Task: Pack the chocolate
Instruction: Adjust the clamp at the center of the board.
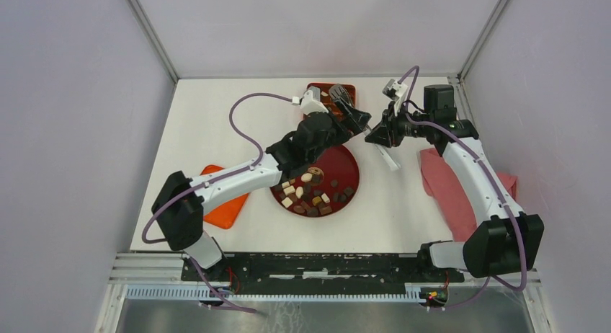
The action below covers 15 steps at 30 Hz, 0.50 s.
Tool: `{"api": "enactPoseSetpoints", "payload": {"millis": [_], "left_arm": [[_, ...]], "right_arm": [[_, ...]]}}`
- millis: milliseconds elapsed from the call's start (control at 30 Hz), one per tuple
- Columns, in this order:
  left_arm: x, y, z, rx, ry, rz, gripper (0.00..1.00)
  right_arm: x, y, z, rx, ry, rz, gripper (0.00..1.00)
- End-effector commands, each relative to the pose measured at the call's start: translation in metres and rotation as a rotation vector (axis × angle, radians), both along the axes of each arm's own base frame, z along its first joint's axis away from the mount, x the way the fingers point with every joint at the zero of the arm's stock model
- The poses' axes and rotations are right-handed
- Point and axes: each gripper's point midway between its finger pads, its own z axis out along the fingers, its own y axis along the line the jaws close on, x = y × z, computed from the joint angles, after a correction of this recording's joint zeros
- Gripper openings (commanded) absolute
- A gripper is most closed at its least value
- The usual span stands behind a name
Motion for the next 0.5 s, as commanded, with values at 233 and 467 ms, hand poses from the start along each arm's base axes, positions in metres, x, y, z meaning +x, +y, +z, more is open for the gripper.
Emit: {"api": "enactPoseSetpoints", "payload": {"millis": [233, 467], "left_arm": [[0.020, -0.001, -0.020, 0.005, 0.088, 0.128, 0.78], [0.024, -0.007, -0.014, -0.053, 0.104, 0.141, 0.38]], "right_arm": [[-0.003, 0.010, 0.025, -0.031, -0.130, 0.006, 0.21], [-0.005, 0.012, 0.015, -0.074, -0.133, 0.004, 0.21]]}}
